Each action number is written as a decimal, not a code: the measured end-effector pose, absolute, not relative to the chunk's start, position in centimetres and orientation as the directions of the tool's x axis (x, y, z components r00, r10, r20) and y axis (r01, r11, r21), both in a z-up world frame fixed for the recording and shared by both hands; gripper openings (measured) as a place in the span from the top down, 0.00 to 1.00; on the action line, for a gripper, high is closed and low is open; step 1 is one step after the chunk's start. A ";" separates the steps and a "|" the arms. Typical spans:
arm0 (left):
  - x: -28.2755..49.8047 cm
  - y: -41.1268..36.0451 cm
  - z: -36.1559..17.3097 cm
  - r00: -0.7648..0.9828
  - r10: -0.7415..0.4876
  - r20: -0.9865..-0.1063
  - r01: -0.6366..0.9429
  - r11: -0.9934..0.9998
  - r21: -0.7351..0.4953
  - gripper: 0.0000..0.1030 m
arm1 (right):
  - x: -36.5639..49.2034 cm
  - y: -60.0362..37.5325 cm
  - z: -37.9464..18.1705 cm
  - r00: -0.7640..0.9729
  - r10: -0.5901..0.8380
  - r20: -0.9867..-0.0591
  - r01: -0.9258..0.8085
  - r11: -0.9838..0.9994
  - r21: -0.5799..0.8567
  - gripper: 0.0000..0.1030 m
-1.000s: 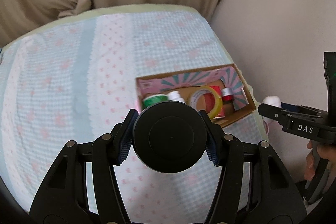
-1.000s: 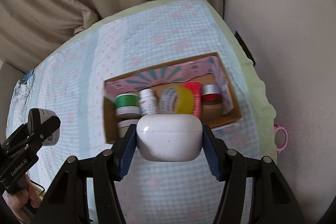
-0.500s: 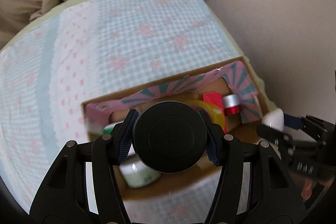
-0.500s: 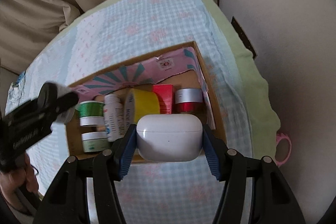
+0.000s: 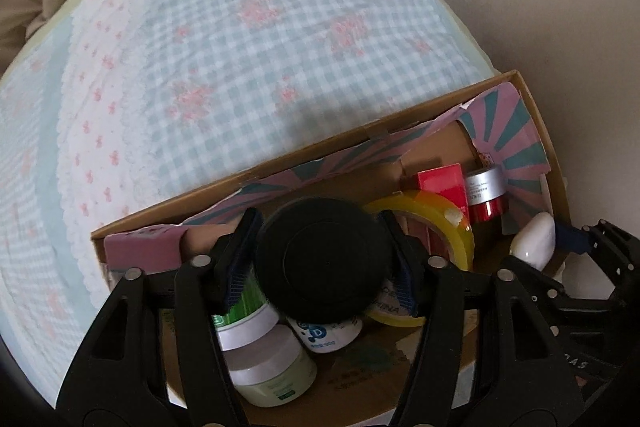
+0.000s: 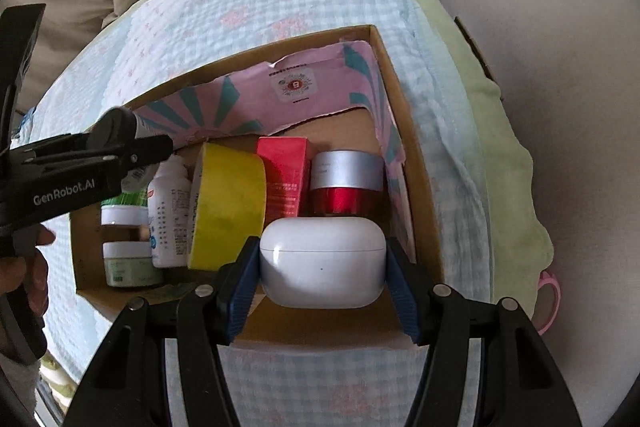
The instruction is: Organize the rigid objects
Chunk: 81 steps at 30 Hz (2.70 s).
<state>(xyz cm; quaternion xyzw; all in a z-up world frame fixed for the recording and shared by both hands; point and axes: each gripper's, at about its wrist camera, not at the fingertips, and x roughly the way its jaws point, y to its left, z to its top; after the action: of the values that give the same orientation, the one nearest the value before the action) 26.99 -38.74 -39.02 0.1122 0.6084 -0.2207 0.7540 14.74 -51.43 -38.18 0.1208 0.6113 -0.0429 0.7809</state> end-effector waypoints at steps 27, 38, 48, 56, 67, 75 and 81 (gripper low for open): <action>21.6 -29.4 -24.5 0.320 -0.269 -0.908 0.449 0.887 -0.105 0.00 | 11.2 -43.8 -26.7 0.412 -0.011 -0.911 0.191 0.979 0.074 0.00; 13.9 -15.6 -9.8 0.546 -0.284 -0.788 0.329 0.938 -0.111 0.00 | 7.9 -34.5 -12.8 0.557 -0.032 -0.830 0.137 0.989 0.054 0.00; 6.5 -6.1 -3.8 0.711 -0.187 -0.678 0.193 0.979 -0.068 0.00 | 4.6 -26.8 -5.5 0.683 -0.039 -0.729 0.086 0.996 0.028 0.00; 3.3 -3.8 -2.6 0.766 -0.165 -0.621 0.175 0.984 -0.045 0.00 | 2.7 -25.0 -4.2 0.718 -0.070 -0.692 0.104 0.995 0.008 0.00; 2.6 -3.5 -2.2 0.768 -0.163 -0.620 0.166 0.985 -0.054 0.00 | 2.2 -24.8 -3.5 0.729 -0.094 -0.678 0.123 0.992 -0.005 0.00; 2.6 -3.5 -2.2 0.767 -0.158 -0.621 0.162 0.986 -0.051 0.00 | 2.2 -24.7 -3.4 0.733 -0.090 -0.675 0.123 0.992 0.001 0.00; 2.6 -3.6 -2.2 0.766 -0.156 -0.624 0.161 0.986 -0.048 0.00 | 2.2 -24.8 -3.3 0.732 -0.088 -0.676 0.123 0.992 0.003 0.00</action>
<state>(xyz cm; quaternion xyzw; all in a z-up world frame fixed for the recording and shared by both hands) 2.63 -3.58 -2.21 0.0040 0.3316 -0.0842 0.9397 2.19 -24.77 -3.31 0.0238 0.3616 -0.0567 0.9303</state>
